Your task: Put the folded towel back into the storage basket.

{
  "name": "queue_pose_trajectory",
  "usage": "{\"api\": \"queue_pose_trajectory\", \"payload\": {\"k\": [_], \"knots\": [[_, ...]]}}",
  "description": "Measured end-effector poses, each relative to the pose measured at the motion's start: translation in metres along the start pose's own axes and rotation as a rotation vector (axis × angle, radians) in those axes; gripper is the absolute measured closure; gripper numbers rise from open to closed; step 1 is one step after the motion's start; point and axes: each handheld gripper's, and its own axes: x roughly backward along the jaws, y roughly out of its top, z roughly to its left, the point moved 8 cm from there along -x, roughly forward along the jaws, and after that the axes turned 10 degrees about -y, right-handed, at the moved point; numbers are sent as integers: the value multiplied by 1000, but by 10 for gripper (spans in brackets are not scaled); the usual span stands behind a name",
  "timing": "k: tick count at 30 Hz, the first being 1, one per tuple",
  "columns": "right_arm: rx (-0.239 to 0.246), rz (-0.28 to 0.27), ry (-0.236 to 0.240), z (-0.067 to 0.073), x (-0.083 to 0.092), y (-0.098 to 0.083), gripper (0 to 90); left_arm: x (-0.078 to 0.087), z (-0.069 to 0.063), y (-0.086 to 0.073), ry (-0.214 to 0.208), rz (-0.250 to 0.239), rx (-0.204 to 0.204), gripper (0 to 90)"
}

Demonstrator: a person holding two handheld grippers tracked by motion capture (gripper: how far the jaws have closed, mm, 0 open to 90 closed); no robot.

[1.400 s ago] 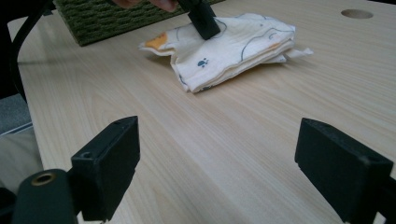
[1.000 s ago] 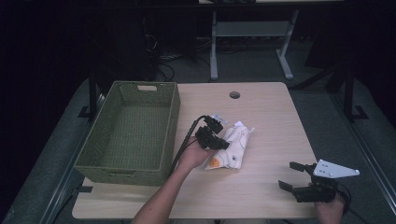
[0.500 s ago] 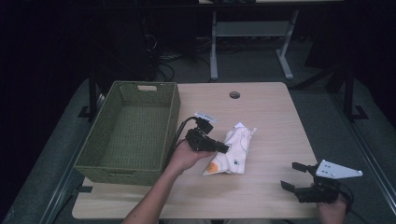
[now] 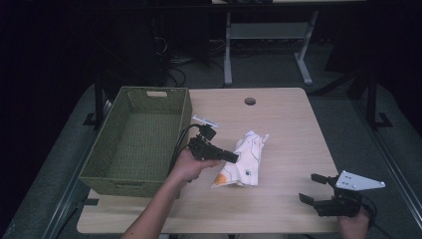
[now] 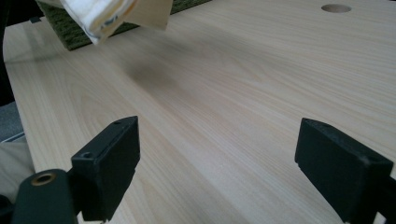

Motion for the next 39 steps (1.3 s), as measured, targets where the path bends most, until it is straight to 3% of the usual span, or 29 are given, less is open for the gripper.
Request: {"api": "queue_pose_trajectory", "payload": {"k": [5,14,30,39], "knots": [[-3,-1,-2,0,0,0,135,12,-6,1,-17,-7,0,827],[2,1,-10,-2,1,0,135,43,-16,8,-53,-64,23,826],[1,12,-14,-1,0,-2,135,101,-26,8,6,-109,18,826],[4,13,-19,-1,-1,-1,135,131,-22,0,44,-139,33,826]]}}
